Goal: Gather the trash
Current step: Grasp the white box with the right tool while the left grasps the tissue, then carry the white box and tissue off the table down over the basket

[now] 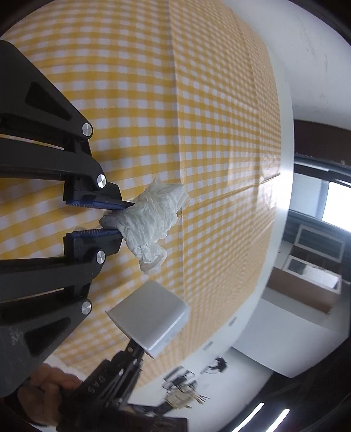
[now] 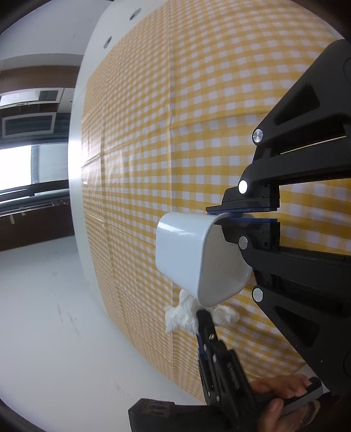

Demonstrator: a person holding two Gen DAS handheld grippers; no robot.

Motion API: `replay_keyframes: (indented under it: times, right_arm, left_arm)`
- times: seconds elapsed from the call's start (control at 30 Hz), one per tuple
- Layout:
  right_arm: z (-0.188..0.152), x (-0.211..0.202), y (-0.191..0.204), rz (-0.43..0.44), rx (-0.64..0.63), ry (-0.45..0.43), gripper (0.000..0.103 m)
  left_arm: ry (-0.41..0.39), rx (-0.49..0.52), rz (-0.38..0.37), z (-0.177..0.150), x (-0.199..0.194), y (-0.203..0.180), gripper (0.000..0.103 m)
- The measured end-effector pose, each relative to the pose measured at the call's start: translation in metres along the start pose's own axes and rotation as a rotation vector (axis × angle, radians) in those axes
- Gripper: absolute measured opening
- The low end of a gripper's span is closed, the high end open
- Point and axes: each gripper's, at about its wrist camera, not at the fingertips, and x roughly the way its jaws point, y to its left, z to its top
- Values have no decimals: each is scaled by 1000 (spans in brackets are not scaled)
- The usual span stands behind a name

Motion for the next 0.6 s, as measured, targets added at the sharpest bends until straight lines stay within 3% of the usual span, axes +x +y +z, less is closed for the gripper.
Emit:
replay_keyframes:
  times: [0.17, 0.33, 0.6]
  right_arm:
    - [-21, -42, 5, 18, -8, -44, 2]
    - [-40, -76, 11, 34, -3, -85, 2]
    - [-99, -126, 23, 55, -23, -114, 2]
  left_arm:
    - [-71, -19, -44, -27, -49, -12, 11]
    - [-122, 26, -65, -66, -90, -40, 10]
    - [-163, 60, -90, -136, -132, -64, 10]
